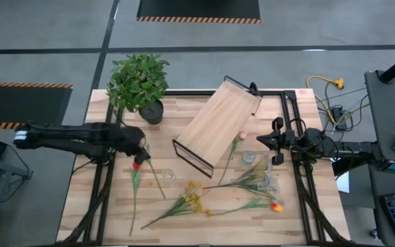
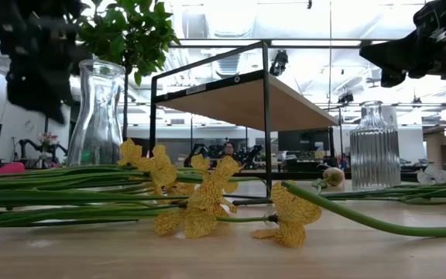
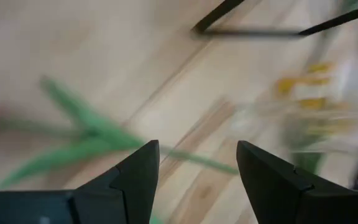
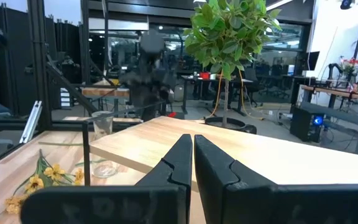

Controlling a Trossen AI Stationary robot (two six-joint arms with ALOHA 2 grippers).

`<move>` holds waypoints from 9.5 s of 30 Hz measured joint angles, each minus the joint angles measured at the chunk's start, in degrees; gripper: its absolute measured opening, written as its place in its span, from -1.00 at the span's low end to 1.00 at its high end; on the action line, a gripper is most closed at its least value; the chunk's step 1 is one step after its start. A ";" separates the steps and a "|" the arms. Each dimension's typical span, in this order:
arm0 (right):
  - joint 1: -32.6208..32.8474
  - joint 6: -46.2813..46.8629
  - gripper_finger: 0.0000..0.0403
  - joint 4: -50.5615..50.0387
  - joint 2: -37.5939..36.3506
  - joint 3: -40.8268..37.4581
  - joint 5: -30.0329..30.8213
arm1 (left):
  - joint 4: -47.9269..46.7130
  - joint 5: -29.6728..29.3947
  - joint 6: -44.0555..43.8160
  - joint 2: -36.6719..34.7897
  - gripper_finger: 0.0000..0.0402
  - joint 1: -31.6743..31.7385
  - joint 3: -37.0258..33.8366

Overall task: Pick and place flowers into a vace then onto a shelf
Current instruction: Put the red flower into the left transparent vase, then put the dark red flower into the left transparent vase

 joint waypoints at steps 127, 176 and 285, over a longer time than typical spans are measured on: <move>0.00 2.54 -0.96 -3.58 0.00 -0.02 -0.03 | 7.41 -57.07 17.26 31.15 -0.97 -32.46 50.55; 0.00 3.69 -0.96 4.91 -0.04 0.00 0.00 | 18.83 -64.75 15.03 29.86 -0.97 -37.23 23.37; 0.00 0.59 -0.96 12.03 0.00 0.00 -0.07 | -29.12 -47.78 -80.93 32.36 -0.09 -30.81 7.62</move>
